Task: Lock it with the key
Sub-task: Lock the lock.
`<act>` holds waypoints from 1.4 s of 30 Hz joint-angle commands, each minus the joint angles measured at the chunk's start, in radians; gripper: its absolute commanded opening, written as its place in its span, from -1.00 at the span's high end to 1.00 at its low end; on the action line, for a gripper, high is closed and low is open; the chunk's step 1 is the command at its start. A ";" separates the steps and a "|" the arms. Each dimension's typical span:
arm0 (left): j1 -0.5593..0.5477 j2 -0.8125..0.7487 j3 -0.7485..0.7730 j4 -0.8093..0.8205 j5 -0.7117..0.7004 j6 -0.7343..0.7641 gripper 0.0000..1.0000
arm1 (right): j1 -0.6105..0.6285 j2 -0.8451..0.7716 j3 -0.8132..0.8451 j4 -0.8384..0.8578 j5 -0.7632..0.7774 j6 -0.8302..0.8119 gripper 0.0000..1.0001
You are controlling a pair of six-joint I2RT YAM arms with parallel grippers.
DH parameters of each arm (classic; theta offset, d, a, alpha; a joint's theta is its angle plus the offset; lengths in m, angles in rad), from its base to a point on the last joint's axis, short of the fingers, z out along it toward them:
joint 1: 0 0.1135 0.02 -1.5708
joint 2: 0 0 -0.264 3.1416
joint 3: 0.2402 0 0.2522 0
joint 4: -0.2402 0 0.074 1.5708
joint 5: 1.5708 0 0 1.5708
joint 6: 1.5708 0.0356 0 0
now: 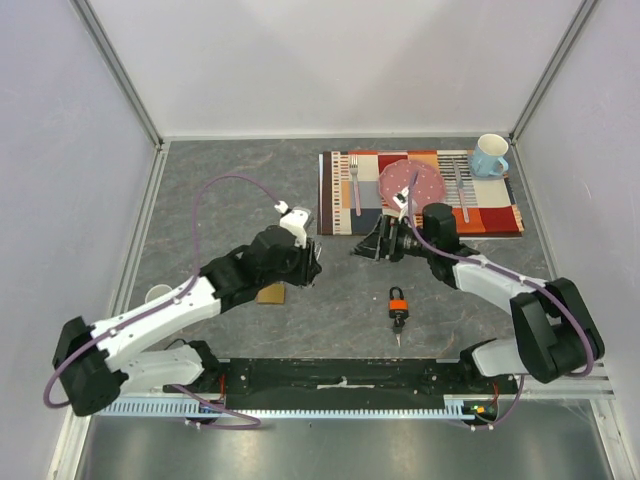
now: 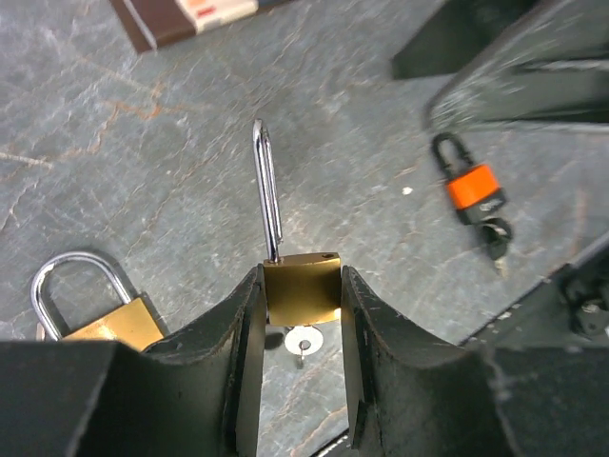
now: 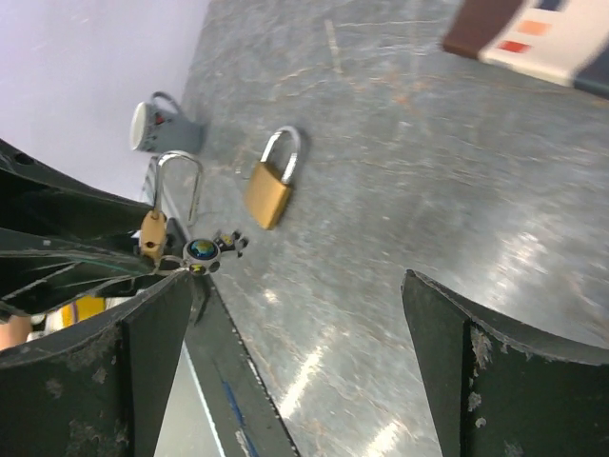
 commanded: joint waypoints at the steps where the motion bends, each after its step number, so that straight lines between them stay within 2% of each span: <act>1: 0.017 -0.125 0.010 0.053 0.121 0.068 0.96 | 0.078 0.063 0.043 0.316 -0.070 0.162 -0.96; 10: 0.017 -0.195 0.028 0.042 0.187 0.070 0.96 | 0.185 0.160 0.105 0.701 -0.104 0.385 -0.96; 12: 0.018 -0.196 0.028 0.045 0.191 0.067 0.96 | 0.196 0.169 0.109 0.758 -0.113 0.421 -0.96; 17: 0.018 -0.199 0.031 0.057 0.193 0.062 0.96 | 0.242 0.208 0.123 0.779 -0.132 0.433 -0.96; 22: 0.018 -0.201 0.039 0.060 0.181 0.064 0.96 | 0.259 0.212 0.109 0.801 -0.138 0.433 -0.64; 24: 0.017 -0.205 0.039 0.060 0.181 0.064 0.96 | 0.259 0.212 0.105 0.796 -0.138 0.432 -0.40; 26: 0.018 -0.208 0.034 0.063 0.178 0.064 0.96 | 0.259 0.212 0.099 0.793 -0.138 0.427 -0.27; 27: 0.018 -0.210 0.036 0.065 0.175 0.065 0.96 | 0.259 0.212 0.097 0.793 -0.138 0.428 -0.11; 30: 0.018 -0.212 0.034 0.062 0.176 0.061 0.95 | 0.260 0.211 0.088 0.796 -0.136 0.428 0.03; 37: 0.018 -0.230 0.026 0.071 0.175 0.053 0.96 | 0.259 0.206 0.065 0.792 -0.141 0.422 0.03; 42: 0.017 -0.235 0.025 0.071 0.179 0.053 0.96 | 0.259 0.203 0.049 0.755 -0.127 0.398 0.18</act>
